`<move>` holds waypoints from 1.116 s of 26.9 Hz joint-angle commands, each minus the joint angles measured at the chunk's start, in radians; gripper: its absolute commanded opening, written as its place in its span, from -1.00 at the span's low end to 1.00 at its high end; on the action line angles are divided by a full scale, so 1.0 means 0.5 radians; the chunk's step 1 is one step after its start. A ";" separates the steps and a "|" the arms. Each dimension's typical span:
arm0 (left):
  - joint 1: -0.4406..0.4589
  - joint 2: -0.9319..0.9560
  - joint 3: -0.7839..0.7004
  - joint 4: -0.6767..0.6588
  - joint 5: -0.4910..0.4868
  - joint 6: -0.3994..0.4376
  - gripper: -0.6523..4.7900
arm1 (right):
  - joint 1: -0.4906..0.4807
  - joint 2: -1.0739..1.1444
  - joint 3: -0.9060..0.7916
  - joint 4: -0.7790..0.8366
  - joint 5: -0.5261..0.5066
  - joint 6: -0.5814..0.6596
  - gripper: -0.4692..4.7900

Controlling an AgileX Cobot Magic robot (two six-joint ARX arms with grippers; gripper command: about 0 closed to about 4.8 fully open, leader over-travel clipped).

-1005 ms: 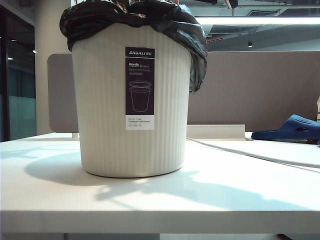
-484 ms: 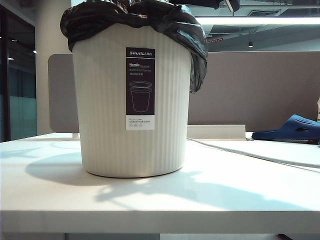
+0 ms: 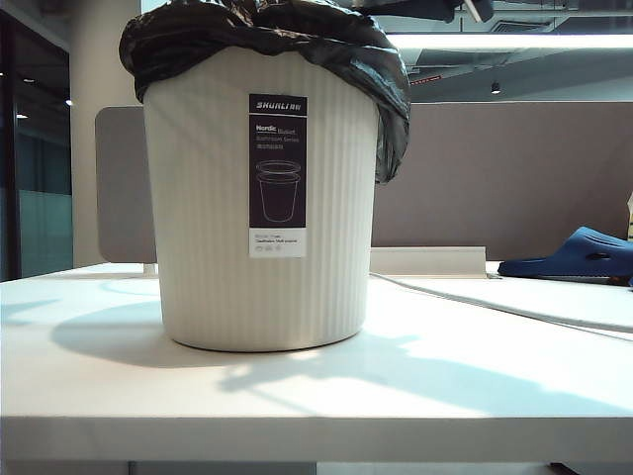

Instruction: Open the ring lid of the trash can, pull out the black garbage bag inside, and place it on the table.

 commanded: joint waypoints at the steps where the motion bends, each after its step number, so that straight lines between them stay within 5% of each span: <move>1: -0.003 -0.126 0.011 -0.253 0.073 -0.070 -0.78 | 0.000 -0.048 0.011 -0.010 -0.005 -0.129 0.10; 9: -0.003 -0.312 0.009 -1.163 0.472 -0.204 -0.78 | 0.000 -0.176 0.011 -0.304 0.243 -0.246 0.04; 13: -0.003 -0.312 0.006 -1.537 0.509 -0.180 -0.64 | 0.001 -0.256 0.011 -0.536 0.379 -0.242 -0.04; 30: -0.005 -0.642 0.006 -1.709 0.645 -0.183 -0.65 | 0.034 -0.398 0.007 -0.768 0.363 -0.161 -0.04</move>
